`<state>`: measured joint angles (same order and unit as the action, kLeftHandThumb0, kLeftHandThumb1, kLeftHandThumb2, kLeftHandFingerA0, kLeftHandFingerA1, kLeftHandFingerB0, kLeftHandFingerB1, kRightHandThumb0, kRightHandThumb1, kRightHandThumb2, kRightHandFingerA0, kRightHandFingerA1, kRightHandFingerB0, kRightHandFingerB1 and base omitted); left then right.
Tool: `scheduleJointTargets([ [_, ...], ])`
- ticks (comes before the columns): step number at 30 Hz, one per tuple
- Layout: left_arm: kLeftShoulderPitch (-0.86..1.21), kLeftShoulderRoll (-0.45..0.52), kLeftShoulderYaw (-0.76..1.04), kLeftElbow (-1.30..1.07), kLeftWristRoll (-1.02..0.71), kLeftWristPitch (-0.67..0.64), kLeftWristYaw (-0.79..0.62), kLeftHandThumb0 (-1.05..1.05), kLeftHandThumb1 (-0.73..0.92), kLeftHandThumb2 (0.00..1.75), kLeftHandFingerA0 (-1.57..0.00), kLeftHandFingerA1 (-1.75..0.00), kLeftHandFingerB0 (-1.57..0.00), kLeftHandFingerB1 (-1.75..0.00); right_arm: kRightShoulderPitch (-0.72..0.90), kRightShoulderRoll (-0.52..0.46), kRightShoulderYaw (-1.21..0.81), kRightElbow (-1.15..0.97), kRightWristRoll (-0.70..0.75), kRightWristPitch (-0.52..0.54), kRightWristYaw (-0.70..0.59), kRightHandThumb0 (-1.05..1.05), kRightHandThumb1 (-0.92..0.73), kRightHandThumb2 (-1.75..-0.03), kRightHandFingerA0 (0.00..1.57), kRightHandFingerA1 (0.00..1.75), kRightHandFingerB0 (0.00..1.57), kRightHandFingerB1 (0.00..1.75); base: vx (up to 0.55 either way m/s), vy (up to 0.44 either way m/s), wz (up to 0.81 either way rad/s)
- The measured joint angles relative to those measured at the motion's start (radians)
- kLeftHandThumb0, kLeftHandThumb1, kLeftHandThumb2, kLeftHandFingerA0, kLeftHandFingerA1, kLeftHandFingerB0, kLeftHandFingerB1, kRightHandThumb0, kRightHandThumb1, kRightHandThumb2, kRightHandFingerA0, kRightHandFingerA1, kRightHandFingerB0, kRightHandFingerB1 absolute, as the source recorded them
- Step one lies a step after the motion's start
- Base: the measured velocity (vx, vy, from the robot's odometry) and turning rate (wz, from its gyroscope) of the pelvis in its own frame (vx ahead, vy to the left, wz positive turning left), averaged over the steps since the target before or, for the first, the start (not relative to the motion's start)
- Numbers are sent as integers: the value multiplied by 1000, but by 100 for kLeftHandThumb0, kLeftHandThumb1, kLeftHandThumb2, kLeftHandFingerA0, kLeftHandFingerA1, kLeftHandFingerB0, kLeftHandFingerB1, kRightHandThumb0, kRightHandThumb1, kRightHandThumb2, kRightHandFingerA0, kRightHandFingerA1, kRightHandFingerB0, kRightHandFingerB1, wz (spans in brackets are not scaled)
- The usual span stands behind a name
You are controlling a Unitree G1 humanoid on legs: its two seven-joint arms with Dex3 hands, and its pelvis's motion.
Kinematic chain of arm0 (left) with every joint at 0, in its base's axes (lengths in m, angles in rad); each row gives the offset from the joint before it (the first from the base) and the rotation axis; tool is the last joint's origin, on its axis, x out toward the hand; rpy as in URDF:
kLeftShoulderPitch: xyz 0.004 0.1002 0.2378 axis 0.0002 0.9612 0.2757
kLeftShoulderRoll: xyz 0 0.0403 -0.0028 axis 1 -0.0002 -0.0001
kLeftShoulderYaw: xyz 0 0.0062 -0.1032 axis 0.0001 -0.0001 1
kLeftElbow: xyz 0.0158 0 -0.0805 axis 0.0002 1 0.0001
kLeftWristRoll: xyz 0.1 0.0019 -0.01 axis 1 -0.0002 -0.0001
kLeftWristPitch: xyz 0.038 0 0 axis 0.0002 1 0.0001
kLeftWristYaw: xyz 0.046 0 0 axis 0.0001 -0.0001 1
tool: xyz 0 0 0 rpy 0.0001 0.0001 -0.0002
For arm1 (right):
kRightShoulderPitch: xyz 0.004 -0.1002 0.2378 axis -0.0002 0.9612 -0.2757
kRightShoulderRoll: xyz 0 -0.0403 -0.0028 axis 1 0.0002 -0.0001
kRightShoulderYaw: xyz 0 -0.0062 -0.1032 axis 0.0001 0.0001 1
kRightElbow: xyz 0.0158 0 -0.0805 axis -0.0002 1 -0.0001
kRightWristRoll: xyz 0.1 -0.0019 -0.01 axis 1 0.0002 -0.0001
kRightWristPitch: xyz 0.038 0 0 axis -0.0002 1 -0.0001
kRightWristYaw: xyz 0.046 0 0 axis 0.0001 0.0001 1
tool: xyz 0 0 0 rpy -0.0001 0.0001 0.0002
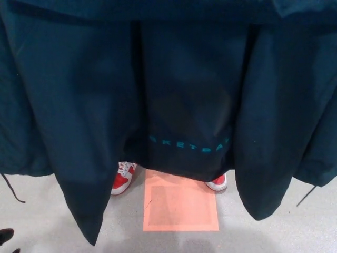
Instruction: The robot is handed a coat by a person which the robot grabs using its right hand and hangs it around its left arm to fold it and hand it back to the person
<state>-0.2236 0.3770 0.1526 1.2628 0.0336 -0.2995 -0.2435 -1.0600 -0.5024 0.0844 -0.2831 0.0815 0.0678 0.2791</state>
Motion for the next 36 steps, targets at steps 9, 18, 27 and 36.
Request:
scheduleJointTargets([
  [9, 5, 0, 0, 0, -1, -5, -3, -33, 59, 112, 0, -48, 0, -46, -185, 2, 214, 324, -32, 98, 149, -95, -77, -111, 0, 9, 1, 14, 0, 0, 0],
  [18, 6, 0, -1, 0, -1, -5, -3, -35, 55, 110, 0, -48, 0, -47, -318, 45, 407, 685, -77, 122, 305, -80, -83, -65, 8, 26, 13, 27, 0, 0, 0],
  [27, 8, -1, -2, 0, -1, -6, -5, -35, 58, 111, 0, -47, 0, -47, -413, 117, 521, 994, -115, 126, 464, -86, -65, -101, 0, 13, 6, 19, 0, 0, 0],
  [36, 9, -1, -2, 1, -1, -11, -13, -66, 88, 66, -21, -32, -21, -31, -488, 161, 586, 1198, -158, 112, 612, -82, -62, -101, 0, 18, 6, 24, 0, 0, 0],
])
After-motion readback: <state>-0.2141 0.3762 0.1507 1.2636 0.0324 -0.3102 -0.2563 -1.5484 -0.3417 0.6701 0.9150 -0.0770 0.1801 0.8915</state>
